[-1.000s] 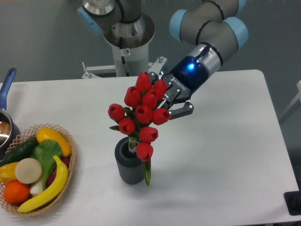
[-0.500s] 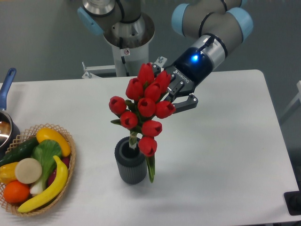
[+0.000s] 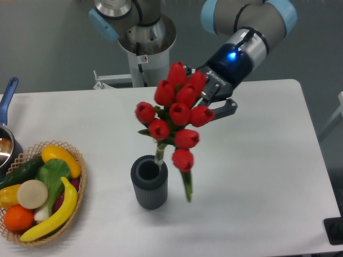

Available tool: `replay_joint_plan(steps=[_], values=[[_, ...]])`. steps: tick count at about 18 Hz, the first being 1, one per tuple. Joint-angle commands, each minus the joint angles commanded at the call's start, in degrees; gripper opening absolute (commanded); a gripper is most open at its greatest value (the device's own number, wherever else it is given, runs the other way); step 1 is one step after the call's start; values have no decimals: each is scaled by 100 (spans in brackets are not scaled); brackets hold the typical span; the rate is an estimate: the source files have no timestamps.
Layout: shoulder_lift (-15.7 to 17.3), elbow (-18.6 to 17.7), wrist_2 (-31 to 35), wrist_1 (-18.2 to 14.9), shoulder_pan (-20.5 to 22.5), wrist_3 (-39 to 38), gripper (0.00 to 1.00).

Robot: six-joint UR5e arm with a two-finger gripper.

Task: Pick up the flowers from the vase
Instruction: 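Raise the tulip bunch clear of the vase and carry it away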

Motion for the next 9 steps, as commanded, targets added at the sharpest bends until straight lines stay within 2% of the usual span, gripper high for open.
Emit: replay_joint_plan(steps=[9], values=[[-18, -52, 0, -9, 563, 0, 32]])
